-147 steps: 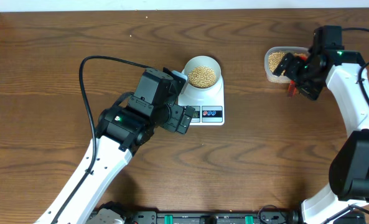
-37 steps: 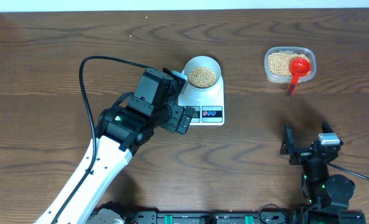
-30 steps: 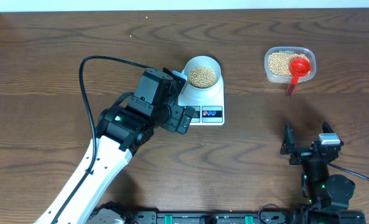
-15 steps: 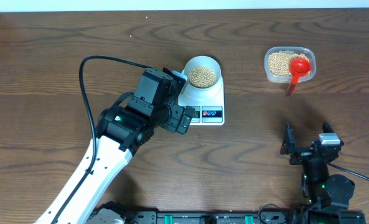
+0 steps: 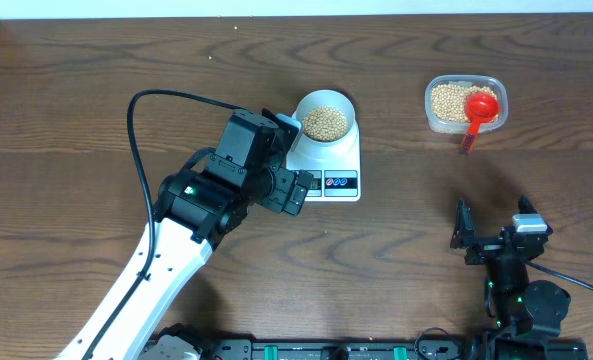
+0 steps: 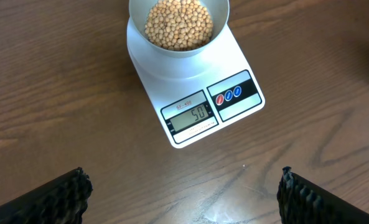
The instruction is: Scoop item into bowl and weigh 50g on scale
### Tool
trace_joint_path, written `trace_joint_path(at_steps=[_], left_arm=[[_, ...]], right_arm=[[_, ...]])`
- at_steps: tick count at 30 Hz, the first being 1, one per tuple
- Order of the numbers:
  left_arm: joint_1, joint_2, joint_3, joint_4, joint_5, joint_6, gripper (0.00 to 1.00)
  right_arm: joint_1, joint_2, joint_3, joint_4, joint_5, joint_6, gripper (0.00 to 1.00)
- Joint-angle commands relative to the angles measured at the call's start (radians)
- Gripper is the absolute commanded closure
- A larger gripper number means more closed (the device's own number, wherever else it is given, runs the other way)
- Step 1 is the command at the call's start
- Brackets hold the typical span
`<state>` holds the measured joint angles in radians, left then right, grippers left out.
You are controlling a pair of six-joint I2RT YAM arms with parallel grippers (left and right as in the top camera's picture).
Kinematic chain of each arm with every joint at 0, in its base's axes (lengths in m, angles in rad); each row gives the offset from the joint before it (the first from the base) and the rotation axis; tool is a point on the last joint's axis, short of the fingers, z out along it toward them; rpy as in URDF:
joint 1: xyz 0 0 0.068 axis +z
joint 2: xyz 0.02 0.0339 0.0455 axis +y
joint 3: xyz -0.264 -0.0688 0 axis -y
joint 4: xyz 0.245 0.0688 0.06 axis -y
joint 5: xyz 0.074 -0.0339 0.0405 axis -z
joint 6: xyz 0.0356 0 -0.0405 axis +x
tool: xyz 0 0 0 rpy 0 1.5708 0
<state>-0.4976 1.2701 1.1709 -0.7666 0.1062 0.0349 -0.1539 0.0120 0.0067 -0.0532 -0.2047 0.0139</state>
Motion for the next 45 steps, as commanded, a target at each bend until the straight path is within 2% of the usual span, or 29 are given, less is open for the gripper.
trace_joint_path(at_steps=[1,13,14,15,16,17,18,20,21,22,30,45], left_arm=[[0.003,0.008,-0.003,-0.004,0.006,0.014,0.02],[0.003,0.009,-0.005,-0.004,0.006,0.014,0.02],[0.003,0.009,-0.010,-0.005,0.006,0.014,0.06],[0.003,0.009,-0.014,-0.005,0.006,0.013,0.21],[0.003,0.007,-0.023,-0.004,0.006,0.013,0.44],[0.003,0.003,-0.031,-0.003,0.007,0.013,0.54],[0.003,-0.006,-0.042,-0.003,0.006,0.013,0.56],[0.005,-0.035,-0.068,0.025,0.006,0.013,0.55],[0.006,-0.074,-0.100,0.071,0.006,0.013,0.23],[0.006,-0.104,-0.126,0.106,0.006,0.014,0.02],[0.043,-0.344,-0.370,0.312,-0.047,0.021,0.02],[0.261,-0.820,-0.795,0.655,-0.047,0.021,0.02]], right_arm=[[-0.002,-0.006,-0.001,-0.006,0.011,-0.011,0.01],[-0.002,-0.006,-0.001,-0.006,0.011,-0.012,0.01],[-0.002,-0.006,-0.001,-0.006,0.011,-0.011,0.01],[-0.002,-0.006,-0.001,-0.006,0.011,-0.011,0.01],[-0.002,-0.006,-0.001,-0.006,0.011,-0.011,0.01],[-0.002,-0.006,-0.001,-0.006,0.011,-0.011,0.01],[-0.002,-0.006,-0.001,-0.006,0.011,-0.011,0.01],[-0.002,-0.006,-0.001,-0.006,0.011,-0.011,0.01],[-0.002,-0.006,-0.001,-0.006,0.011,-0.011,0.01],[-0.002,-0.006,-0.001,-0.006,0.011,-0.011,0.01],[-0.002,-0.006,-0.001,-0.006,0.011,-0.011,0.01],[-0.002,-0.006,-0.001,-0.006,0.011,-0.011,0.01]])
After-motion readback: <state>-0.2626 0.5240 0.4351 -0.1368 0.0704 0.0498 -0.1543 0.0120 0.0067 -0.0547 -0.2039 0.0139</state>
